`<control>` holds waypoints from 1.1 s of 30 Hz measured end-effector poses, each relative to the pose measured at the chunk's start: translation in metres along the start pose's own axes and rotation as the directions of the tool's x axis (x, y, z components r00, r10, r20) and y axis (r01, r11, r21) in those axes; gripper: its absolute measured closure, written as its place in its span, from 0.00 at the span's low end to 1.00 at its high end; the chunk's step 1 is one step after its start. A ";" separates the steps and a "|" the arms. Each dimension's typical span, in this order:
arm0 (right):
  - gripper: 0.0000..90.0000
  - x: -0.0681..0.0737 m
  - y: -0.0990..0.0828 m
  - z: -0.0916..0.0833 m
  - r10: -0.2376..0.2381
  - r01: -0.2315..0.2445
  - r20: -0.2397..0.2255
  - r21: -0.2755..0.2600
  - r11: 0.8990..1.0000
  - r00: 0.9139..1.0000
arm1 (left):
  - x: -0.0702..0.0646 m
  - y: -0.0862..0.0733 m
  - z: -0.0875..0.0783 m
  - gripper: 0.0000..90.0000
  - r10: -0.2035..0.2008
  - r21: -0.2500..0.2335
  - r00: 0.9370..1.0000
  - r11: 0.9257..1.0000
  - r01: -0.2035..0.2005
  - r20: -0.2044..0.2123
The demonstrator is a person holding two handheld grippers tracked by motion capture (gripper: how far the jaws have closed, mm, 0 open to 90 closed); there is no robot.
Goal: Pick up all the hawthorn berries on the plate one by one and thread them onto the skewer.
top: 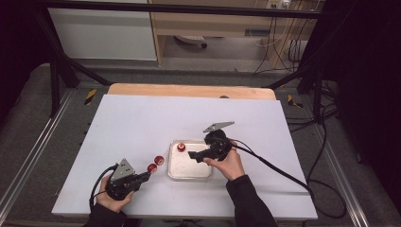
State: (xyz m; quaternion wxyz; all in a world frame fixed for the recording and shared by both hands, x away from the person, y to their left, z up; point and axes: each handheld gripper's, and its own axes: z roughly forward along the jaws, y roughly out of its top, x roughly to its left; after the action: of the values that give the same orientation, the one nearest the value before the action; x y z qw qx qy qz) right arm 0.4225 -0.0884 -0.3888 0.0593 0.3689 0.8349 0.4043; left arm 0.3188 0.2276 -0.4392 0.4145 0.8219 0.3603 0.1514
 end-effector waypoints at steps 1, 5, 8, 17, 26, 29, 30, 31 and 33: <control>0.15 0.001 0.004 0.001 -0.020 0.020 0.009 0.017 1.000 1.000 | 0.001 0.000 0.001 0.98 -0.001 0.004 1.000 1.000 0.001 0.002; 0.16 0.003 0.020 0.009 -0.105 0.102 0.019 0.098 0.990 0.994 | 0.005 0.003 0.001 0.98 -0.003 0.001 1.000 1.000 0.003 0.007; 0.18 0.007 0.030 0.019 -0.172 0.167 0.016 0.169 0.971 0.985 | 0.007 0.004 0.001 0.98 -0.002 0.002 1.000 1.000 0.002 0.006; 0.33 0.005 0.051 0.050 -0.228 0.231 -0.043 0.296 0.927 0.973 | 0.012 0.003 0.004 0.98 -0.005 0.014 1.000 1.000 0.005 0.006; 0.48 -0.001 0.060 0.081 -0.251 0.254 -0.060 0.380 0.889 0.966 | 0.010 0.003 0.003 0.98 0.002 0.014 1.000 1.000 -0.002 0.006; 0.51 -0.003 0.061 0.088 -0.243 0.248 -0.066 0.396 0.884 0.968 | 0.010 0.003 0.002 0.98 0.003 0.012 1.000 1.000 -0.003 0.009; 0.52 -0.004 0.062 0.090 -0.245 0.254 -0.073 0.397 0.882 0.967 | 0.010 0.003 0.002 0.98 0.002 0.011 1.000 1.000 -0.002 0.010; 0.53 -0.004 0.062 0.092 -0.245 0.255 -0.076 0.403 0.879 0.966 | 0.010 0.003 0.002 0.98 0.002 0.011 1.000 1.000 -0.002 0.010; 0.55 -0.005 0.063 0.094 -0.241 0.251 -0.077 0.413 0.875 0.967 | 0.010 0.004 0.002 0.98 0.001 0.011 1.000 1.000 -0.001 0.010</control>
State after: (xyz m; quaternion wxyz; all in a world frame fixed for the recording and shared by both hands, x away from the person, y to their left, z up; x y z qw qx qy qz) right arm 0.4995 -0.0066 -0.4074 0.0198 0.2590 0.9428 0.2089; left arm 0.3285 0.2322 -0.4382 0.4116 0.8252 0.3586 0.1452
